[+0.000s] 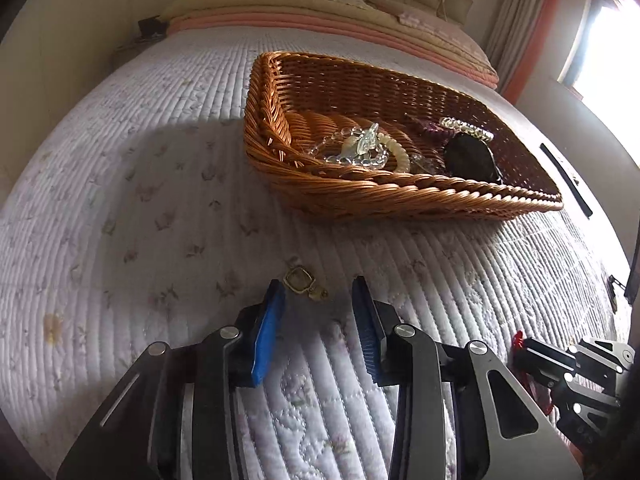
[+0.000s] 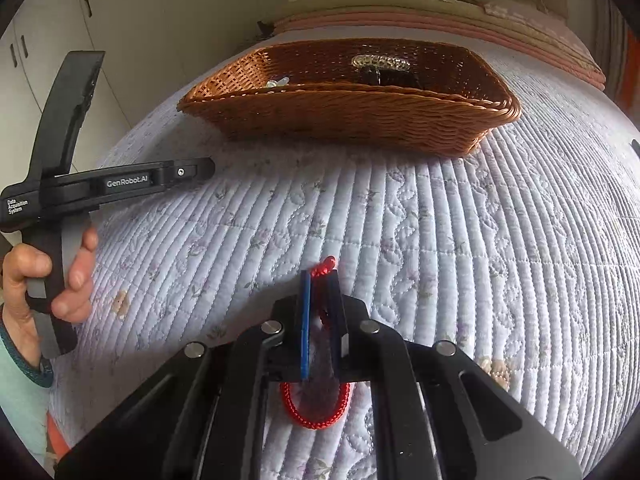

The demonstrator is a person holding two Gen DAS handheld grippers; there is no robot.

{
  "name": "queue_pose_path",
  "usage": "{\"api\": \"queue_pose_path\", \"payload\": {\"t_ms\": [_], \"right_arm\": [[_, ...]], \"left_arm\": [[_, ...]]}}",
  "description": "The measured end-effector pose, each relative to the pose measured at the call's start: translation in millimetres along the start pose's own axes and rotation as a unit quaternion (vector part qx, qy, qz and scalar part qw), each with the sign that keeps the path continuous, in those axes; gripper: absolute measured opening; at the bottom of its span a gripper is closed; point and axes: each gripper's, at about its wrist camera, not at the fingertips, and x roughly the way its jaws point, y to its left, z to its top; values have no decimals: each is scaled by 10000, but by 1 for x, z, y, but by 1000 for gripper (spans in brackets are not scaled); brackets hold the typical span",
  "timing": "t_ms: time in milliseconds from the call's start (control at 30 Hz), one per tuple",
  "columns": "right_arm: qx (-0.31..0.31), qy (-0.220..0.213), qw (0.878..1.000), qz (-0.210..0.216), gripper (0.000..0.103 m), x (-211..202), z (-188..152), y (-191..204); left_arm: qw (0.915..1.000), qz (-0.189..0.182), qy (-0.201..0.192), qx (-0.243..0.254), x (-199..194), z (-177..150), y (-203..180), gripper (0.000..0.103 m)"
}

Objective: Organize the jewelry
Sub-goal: 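Grasp the red string bracelet with the right gripper and lift it, then lower the red string bracelet into the wicker basket and open the right gripper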

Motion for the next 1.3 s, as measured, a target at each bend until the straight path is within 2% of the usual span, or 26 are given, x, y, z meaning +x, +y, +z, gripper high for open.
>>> {"api": "queue_pose_path", "payload": {"t_ms": [67,133,200,367,700,800,1100,1300], "right_arm": [[32,-11,10000,57,7,0,-1,-1],[31,-38,10000,78,7,0,-1,-1],[6,-57,10000,66,7,-2,-2,-1],[-29,-80,10000,53,7,-6,-7,-1],[-102,-110,9999,-5,7,-5,-7,3],[-223,-243,9995,12,3,-9,-9,9],[-269,-681,9970,260,3,-32,-13,10],[-243,-822,9957,344,3,-45,-11,8]], "left_arm": [[9998,164,16,62,4,1,-2,29],[9996,251,-10,101,3,-1,-4,12],[9997,213,6,144,0,-6,-4,9],[9987,295,-34,416,-10,-19,-3,9],[9988,220,-139,423,-15,-24,-2,9],[9984,190,-225,487,-19,-26,-5,9],[9959,60,-600,674,-42,-35,-15,9],[9933,-86,-883,735,-66,-40,-27,9]]}}
